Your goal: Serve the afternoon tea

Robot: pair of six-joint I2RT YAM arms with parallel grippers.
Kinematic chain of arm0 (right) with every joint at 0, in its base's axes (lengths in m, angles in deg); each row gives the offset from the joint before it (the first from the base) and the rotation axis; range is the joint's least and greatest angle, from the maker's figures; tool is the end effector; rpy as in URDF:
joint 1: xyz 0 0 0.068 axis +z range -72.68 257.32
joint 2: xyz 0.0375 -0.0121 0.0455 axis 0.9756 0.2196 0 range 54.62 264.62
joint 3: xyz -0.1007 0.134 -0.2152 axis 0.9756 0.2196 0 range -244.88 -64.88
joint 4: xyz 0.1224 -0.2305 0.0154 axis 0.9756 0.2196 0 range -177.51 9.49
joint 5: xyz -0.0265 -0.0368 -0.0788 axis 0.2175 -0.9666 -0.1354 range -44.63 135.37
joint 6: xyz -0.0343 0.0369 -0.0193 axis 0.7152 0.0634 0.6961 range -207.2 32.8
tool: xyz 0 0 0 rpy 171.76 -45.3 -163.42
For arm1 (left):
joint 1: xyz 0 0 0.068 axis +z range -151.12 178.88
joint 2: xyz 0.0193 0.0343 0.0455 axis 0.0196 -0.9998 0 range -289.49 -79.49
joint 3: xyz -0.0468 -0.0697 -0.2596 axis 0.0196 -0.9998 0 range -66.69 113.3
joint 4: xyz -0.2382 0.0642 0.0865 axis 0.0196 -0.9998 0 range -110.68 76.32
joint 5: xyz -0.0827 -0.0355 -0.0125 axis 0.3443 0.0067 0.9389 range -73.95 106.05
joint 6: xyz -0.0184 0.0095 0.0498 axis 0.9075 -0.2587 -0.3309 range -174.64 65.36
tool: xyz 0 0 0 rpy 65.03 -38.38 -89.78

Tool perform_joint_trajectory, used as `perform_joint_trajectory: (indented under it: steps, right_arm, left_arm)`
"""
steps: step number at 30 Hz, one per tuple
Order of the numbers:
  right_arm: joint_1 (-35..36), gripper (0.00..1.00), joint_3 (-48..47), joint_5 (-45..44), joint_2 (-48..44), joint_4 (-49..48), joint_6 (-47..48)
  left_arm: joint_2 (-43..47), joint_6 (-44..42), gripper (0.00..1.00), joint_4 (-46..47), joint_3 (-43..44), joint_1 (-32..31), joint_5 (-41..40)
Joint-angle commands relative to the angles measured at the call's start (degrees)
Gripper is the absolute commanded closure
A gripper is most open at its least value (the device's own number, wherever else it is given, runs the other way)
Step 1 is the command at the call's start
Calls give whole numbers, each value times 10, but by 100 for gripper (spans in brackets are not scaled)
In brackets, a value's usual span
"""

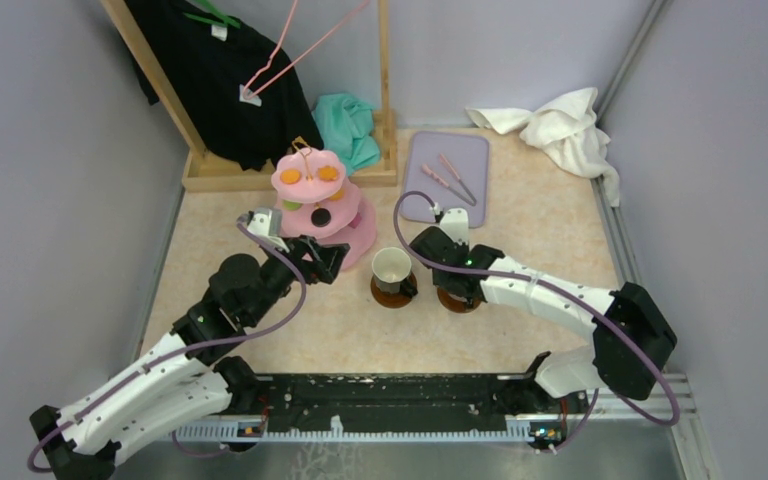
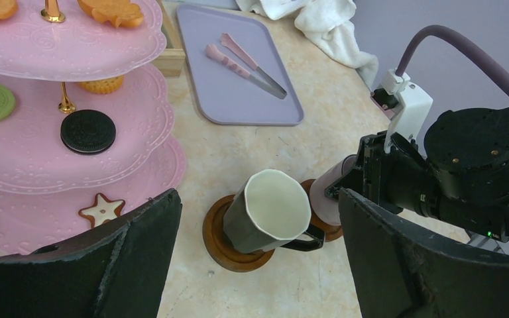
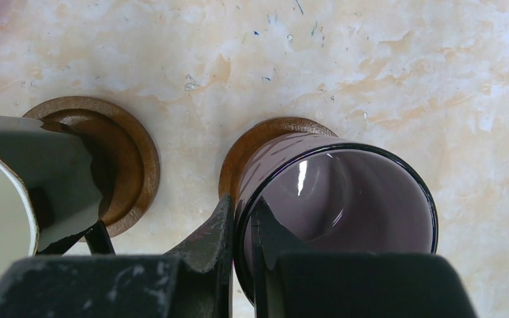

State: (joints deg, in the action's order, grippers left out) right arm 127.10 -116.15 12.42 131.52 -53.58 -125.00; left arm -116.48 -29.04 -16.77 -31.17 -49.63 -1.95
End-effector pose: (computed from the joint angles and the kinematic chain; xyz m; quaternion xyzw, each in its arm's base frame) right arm 0.1825 0.1857 0.2291 -0.0226 0.9280 -0.0234 0.3710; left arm 0.1164 -0.1147 0.3174 0.0401 0.7323 -0.3121 0.6040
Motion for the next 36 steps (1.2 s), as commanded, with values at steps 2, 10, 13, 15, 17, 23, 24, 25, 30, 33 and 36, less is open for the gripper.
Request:
perform_joint_trajectory:
  steps: [2,10,13,15,17,23,24,25,30,33,36]
  right_arm:
    - [9,100,-6,-12,-19,-21,-7]
    - [11,100,4,-3,-6,-33,-7]
    - [11,100,6,-3,0,-36,-7]
    - [11,100,6,-5,2,-37,-7]
    - [11,100,8,-7,4,-39,-8]
    - [11,100,11,-8,11,-45,-7]
    - [10,100,12,-8,12,-46,-7]
    - [11,100,12,-7,13,-47,-7]
    - [11,100,13,0,13,-49,-7]
    - [10,94,12,6,12,-48,-5]
    - [11,70,8,7,13,-45,0]
  left_arm:
    - [10,-5,7,-3,5,-3,2]
    - [11,-2,7,-3,3,-3,2]
    - [11,-1,7,-2,2,-3,3]
    - [11,-1,7,-2,0,-3,3]
    - [12,0,7,-2,0,-3,3]
    - [10,3,7,-2,-2,-3,7]
    - [10,3,7,-2,-2,-3,7]
    - [11,3,7,-1,-3,-3,7]
    - [13,5,7,-1,-5,-3,7]
    - [13,5,7,0,-6,-3,8]
    - [11,5,7,0,-7,-3,8]
